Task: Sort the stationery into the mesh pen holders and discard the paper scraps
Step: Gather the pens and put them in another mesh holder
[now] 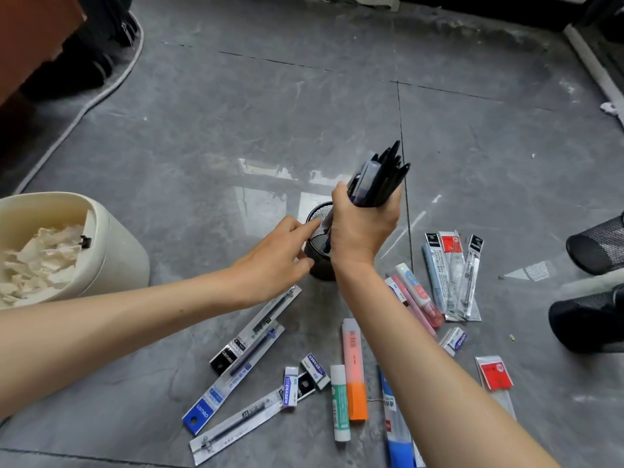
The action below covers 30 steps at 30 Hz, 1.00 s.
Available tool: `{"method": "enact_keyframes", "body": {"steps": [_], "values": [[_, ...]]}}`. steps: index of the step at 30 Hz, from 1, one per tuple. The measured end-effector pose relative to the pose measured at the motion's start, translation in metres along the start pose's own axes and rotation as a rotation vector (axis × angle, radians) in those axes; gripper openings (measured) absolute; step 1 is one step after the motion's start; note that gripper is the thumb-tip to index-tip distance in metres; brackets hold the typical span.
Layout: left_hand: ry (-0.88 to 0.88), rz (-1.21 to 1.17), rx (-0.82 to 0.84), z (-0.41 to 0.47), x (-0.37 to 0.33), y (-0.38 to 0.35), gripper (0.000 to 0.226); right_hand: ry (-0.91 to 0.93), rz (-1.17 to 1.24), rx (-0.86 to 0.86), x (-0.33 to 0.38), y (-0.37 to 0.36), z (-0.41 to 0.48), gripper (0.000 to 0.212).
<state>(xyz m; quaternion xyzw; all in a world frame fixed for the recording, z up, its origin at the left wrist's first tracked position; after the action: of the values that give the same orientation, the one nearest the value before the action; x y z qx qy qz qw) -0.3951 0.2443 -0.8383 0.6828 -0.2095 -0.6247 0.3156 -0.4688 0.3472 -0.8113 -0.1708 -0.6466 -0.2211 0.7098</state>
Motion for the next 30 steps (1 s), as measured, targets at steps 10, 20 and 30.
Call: {"method": "enact_keyframes", "body": {"steps": [10,20,30], "values": [[-0.018,-0.022,-0.046,-0.003,-0.007,0.002,0.053,0.325,-0.339,0.097,-0.001,0.014,-0.014,0.024],[-0.026,0.050,-0.053,-0.004,-0.003,0.001,0.052,0.123,-0.488,0.167,-0.018,0.028,-0.020,0.027],[-0.008,0.082,-0.036,-0.005,-0.004,0.004,0.056,-0.130,-0.447,0.203,-0.034,0.027,-0.017,0.027]]}}
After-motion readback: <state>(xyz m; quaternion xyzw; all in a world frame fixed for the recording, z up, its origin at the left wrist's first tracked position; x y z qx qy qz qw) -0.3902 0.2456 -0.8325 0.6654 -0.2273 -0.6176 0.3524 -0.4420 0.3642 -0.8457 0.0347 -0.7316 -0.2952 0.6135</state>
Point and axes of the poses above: each hand's wrist, its own z-axis towards the middle knuckle, its own y-axis out of the back of the hand, x = y × z, the point moved 5 cm from there along z, towards the middle knuckle, and after that the axes turned 13 degrees about -x, right-handed, at the moved point
